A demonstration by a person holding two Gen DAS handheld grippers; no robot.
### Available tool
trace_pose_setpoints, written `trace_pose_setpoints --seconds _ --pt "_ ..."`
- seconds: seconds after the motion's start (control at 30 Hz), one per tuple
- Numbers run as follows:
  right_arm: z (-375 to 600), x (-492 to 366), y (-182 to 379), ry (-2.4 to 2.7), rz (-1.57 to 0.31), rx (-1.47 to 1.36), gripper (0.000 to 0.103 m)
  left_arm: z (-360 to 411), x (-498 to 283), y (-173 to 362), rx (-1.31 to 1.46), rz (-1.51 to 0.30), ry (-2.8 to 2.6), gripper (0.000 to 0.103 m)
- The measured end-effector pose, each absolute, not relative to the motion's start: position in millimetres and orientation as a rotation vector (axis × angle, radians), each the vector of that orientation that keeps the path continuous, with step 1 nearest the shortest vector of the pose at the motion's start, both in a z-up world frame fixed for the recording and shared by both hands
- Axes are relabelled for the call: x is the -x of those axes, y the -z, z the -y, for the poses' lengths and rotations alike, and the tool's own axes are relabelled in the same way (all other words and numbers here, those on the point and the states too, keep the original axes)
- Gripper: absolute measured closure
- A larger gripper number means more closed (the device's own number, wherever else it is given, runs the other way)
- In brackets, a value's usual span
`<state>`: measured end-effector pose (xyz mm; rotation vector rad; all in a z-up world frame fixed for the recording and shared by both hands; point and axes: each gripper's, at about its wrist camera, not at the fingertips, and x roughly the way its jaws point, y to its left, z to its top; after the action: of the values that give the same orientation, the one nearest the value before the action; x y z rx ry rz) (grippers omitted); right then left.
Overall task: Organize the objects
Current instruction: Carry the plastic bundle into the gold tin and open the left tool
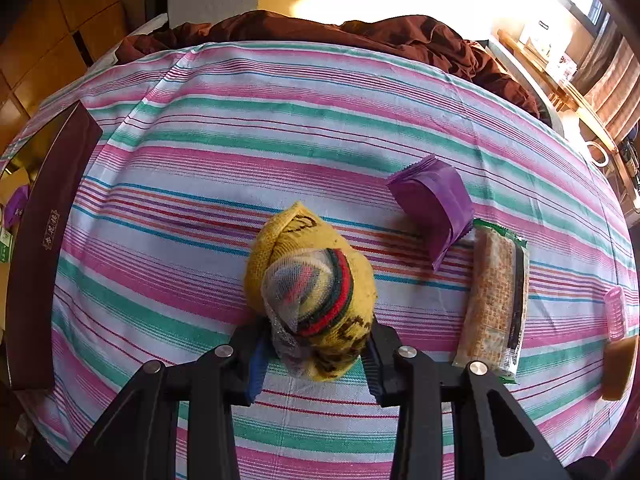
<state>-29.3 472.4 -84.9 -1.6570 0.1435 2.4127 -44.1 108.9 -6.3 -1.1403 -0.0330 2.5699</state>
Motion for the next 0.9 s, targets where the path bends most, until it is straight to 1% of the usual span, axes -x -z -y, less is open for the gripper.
trace_pose_setpoints --seconds 0.13,0.27,0.4,0.53,0.63,0.73,0.8,0.83,0.87,0.9 --pt "-471.8 28.6 84.0 -2.413 -0.137 1.657 0.064 -82.4 67.8 20.2 1.224 0.053 -2.629 0.069" --pt "-471.3 28.1 84.3 -2.412 -0.131 1.656 0.064 -77.4 88.9 24.1 1.244 0.048 -2.653 0.069" --pt "-471.9 28.4 84.8 -2.412 -0.136 1.657 0.064 -84.8 115.0 22.3 1.247 0.044 -2.666 0.069" --pt "-472.3 29.0 85.4 -2.412 -0.137 1.658 0.064 -94.5 137.8 32.4 1.304 0.052 -2.642 0.068" --pt "-470.2 27.9 85.2 -2.412 -0.139 1.657 0.064 -105.1 143.6 41.5 1.337 0.046 -2.621 0.068" --pt "-469.9 28.0 85.6 -2.412 -0.133 1.658 0.064 -118.2 143.6 51.2 1.360 -0.019 -2.595 0.067" --pt "-470.2 28.3 86.1 -2.412 -0.133 1.658 0.064 -118.8 145.9 51.8 1.366 0.002 -2.592 0.066" --pt "-470.3 28.4 86.0 -2.412 -0.134 1.658 0.064 -119.7 146.0 51.0 1.357 -0.010 -2.611 0.064" --pt "-470.2 28.4 85.9 -2.412 -0.135 1.658 0.064 -121.2 145.6 50.9 1.358 -0.036 -2.620 0.060" --pt "-471.5 29.6 86.6 -2.412 -0.135 1.658 0.064 -121.0 145.3 51.6 1.365 -0.037 -2.615 0.059"
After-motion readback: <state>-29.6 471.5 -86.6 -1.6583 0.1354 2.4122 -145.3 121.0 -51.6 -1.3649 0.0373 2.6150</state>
